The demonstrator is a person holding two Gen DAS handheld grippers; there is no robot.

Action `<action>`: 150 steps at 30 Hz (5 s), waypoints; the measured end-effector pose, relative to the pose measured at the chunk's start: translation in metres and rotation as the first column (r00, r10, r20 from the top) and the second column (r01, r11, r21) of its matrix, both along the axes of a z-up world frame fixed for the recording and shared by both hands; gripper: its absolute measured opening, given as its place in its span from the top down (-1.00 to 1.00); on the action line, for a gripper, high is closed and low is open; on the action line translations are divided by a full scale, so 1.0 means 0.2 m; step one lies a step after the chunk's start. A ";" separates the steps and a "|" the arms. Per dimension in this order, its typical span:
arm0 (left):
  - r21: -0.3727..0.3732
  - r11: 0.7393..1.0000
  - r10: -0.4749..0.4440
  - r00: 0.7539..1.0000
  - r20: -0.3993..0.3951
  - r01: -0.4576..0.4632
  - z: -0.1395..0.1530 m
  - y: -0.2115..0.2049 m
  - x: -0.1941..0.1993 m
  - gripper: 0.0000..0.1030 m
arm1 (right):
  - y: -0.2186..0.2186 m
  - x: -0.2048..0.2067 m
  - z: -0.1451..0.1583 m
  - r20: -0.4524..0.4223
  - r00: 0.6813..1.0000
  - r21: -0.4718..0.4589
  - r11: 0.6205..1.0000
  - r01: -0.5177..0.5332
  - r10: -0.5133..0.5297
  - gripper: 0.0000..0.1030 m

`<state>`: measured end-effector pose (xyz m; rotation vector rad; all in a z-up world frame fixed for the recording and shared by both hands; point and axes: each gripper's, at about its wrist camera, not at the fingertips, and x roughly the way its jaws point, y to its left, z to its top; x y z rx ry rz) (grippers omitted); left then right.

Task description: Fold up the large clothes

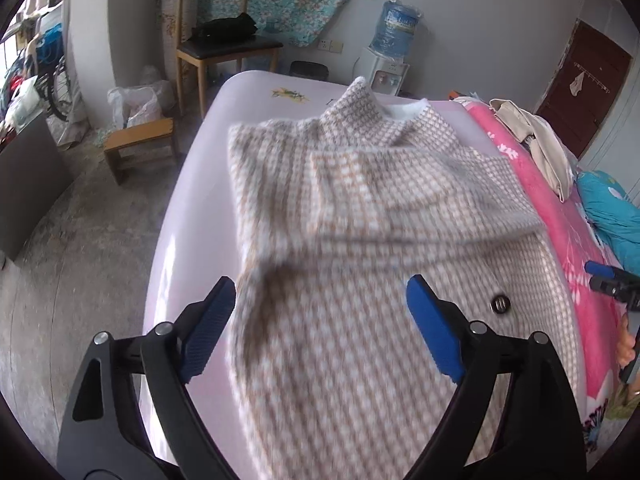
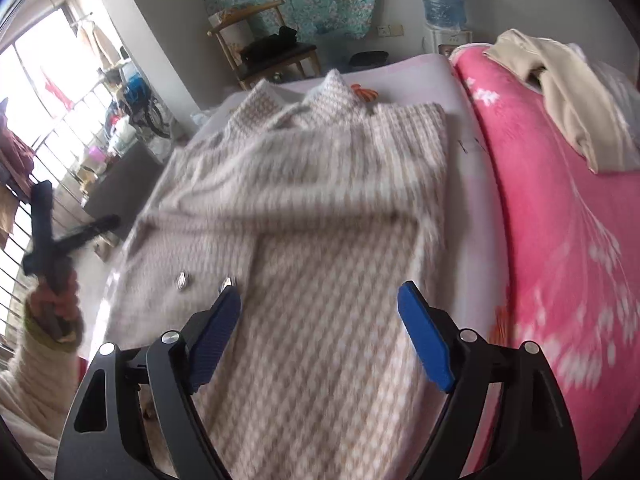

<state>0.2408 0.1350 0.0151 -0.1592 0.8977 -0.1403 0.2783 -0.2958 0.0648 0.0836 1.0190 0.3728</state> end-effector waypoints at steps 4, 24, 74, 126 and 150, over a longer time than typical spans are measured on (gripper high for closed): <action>0.037 0.999 0.031 0.999 -0.040 -0.029 -0.07 0.01 -0.28 -0.65 | 0.00 -0.27 -0.07 -0.003 1.000 -0.112 0.993 0.029 -0.029 -0.54; -0.012 0.995 0.100 0.985 -0.143 -0.103 -0.41 -0.04 -1.08 -0.13 | -0.18 -0.89 -0.33 -0.222 0.957 0.013 0.980 0.196 -0.188 -0.32; -0.017 0.999 -0.035 0.997 0.071 0.036 0.17 -0.07 -1.60 0.89 | -0.30 -1.26 0.22 0.024 0.996 0.215 0.974 0.074 -0.080 0.87; -0.137 0.961 -0.255 0.961 -0.111 0.239 -0.38 -0.45 -0.72 0.07 | 0.31 -0.47 -0.35 -0.086 0.981 0.051 0.984 -0.169 0.173 0.38; -0.125 0.988 -0.102 0.994 -0.039 0.096 -0.32 -0.21 -0.91 0.14 | 0.32 -0.56 -0.29 -0.114 0.971 0.139 0.972 -0.192 0.208 0.25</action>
